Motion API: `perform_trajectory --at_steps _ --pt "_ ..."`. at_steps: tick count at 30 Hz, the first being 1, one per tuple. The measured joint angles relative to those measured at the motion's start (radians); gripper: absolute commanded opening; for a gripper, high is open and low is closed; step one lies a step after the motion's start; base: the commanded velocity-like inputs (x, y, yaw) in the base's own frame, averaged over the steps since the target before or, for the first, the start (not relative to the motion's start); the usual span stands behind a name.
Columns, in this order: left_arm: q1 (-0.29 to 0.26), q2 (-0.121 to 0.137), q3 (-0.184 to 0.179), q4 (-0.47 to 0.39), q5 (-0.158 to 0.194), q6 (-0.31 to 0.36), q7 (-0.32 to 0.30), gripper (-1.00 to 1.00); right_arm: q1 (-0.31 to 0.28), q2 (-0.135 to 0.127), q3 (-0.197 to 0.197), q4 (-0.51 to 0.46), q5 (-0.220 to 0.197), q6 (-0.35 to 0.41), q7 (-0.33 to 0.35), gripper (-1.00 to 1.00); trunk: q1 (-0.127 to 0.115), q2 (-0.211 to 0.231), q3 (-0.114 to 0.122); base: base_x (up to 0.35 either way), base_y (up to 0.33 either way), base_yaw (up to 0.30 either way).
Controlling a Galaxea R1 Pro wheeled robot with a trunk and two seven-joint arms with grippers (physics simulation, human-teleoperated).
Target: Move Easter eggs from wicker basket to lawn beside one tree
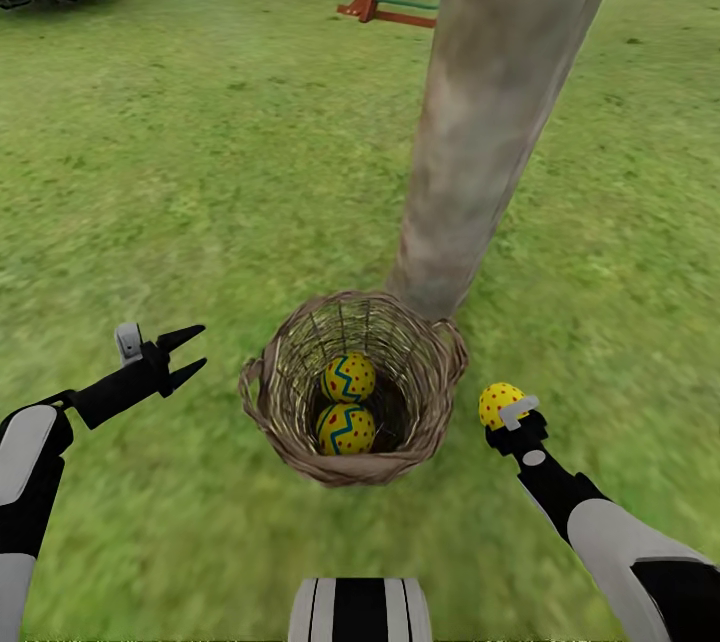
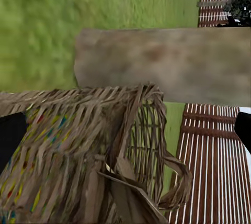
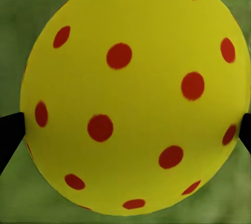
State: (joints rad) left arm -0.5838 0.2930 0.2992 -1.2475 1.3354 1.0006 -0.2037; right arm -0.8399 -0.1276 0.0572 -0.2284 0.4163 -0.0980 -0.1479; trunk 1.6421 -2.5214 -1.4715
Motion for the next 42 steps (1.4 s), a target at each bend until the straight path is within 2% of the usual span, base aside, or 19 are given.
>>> perform_trajectory --at_steps 3,8,11,17,27,34,42 --pt "0.017 0.017 0.015 0.012 0.003 -0.005 -0.003 1.0 -0.011 0.01 0.007 -0.013 0.006 -0.006 0.004 -1.0 0.0 0.0 0.0 0.0 0.0 0.0" --pt "0.038 0.026 0.037 0.016 0.004 -0.005 -0.003 1.0 -0.022 0.031 0.013 -0.037 0.012 -0.015 0.0 -1.0 0.001 0.0 -0.004 0.0 0.0 0.0" --pt "0.038 0.026 0.038 0.015 0.006 -0.005 -0.003 1.0 -0.022 0.032 0.012 -0.044 0.012 -0.012 0.0 -1.0 0.002 -0.001 -0.015 0.0 0.0 0.0" --pt "0.038 0.026 0.038 0.017 0.007 -0.005 -0.003 1.0 -0.022 0.032 0.012 -0.045 0.012 -0.009 -0.017 -1.0 0.003 -0.002 -0.023 0.0 0.0 0.0" --pt "0.04 0.03 0.039 0.013 0.005 -0.003 -0.002 1.0 -0.022 0.033 0.017 -0.049 0.018 -0.008 -0.032 -1.0 0.007 -0.004 -0.062 0.0 0.0 0.0" --pt "0.04 0.031 0.052 0.012 0.005 -0.003 -0.003 1.0 -0.023 0.032 0.009 -0.104 0.016 -0.008 -0.041 -1.0 0.01 -0.006 -0.089 0.0 0.0 0.0" --pt "0.041 0.031 0.052 0.014 0.006 -0.003 -0.003 1.0 -0.023 0.032 0.01 -0.104 0.012 -0.008 -0.044 -1.0 0.01 -0.006 -0.089 0.0 0.0 0.0"
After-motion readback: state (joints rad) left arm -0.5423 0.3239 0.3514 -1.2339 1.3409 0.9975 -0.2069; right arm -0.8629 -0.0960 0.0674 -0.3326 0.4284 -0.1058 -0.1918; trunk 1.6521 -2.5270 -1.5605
